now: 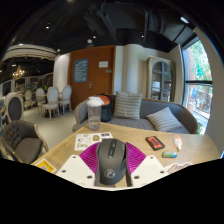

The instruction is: Arrange mouse

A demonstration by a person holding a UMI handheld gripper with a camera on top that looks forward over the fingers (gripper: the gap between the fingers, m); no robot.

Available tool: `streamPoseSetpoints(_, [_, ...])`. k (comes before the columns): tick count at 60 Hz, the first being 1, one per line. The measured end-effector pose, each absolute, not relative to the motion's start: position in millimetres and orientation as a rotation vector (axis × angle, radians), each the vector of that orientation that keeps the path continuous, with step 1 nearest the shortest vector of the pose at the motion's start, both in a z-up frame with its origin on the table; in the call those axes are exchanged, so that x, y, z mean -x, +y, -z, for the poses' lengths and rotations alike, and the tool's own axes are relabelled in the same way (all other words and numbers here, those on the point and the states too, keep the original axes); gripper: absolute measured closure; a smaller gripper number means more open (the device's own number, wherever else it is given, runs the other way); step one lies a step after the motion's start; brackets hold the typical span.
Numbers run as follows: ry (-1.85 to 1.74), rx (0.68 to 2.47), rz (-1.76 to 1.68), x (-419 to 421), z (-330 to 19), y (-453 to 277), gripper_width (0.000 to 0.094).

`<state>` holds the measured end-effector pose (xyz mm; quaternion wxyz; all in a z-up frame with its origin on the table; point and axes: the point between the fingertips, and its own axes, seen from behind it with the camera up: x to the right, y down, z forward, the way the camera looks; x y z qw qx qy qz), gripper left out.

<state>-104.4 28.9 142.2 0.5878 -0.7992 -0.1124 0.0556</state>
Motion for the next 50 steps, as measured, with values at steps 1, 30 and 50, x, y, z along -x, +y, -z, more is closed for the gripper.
streamPoseSetpoints(1, [-0.237, 1.85, -0.105, 85, -150, 28, 0.0576])
streamPoseSetpoints(30, [0.116, 2.208, 0.082, -217, 8, -4, 0.0449])
streamPoseSetpoints(50, [0.033, 2.065, 0.082, -230, -45, -93, 0.0079])
